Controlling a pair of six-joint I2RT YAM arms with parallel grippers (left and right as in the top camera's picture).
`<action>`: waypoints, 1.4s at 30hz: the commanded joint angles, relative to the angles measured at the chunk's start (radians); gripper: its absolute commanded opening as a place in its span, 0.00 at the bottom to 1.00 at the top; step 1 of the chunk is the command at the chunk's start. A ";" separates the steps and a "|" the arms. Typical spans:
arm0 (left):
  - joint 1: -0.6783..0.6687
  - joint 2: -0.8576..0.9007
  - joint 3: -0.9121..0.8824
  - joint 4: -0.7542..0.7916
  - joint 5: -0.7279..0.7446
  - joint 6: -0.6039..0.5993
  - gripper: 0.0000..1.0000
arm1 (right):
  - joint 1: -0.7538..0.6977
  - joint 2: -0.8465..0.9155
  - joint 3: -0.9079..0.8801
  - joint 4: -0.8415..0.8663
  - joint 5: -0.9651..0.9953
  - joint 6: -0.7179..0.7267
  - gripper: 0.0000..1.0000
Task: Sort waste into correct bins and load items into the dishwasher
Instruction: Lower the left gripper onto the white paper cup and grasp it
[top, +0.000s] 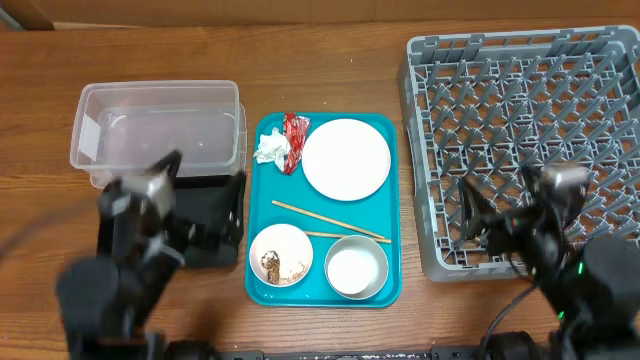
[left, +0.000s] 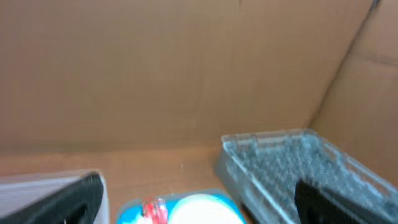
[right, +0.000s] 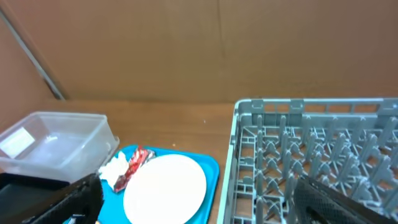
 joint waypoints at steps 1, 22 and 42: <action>0.010 0.193 0.208 -0.123 0.164 0.021 1.00 | -0.006 0.155 0.180 -0.087 0.000 -0.048 1.00; -0.403 0.690 0.457 -0.657 -0.095 -0.081 0.99 | -0.042 0.594 0.418 -0.389 -0.024 0.280 1.00; -0.841 1.073 0.456 -0.757 -0.414 -0.190 0.69 | -0.141 0.594 0.418 -0.422 0.033 0.387 1.00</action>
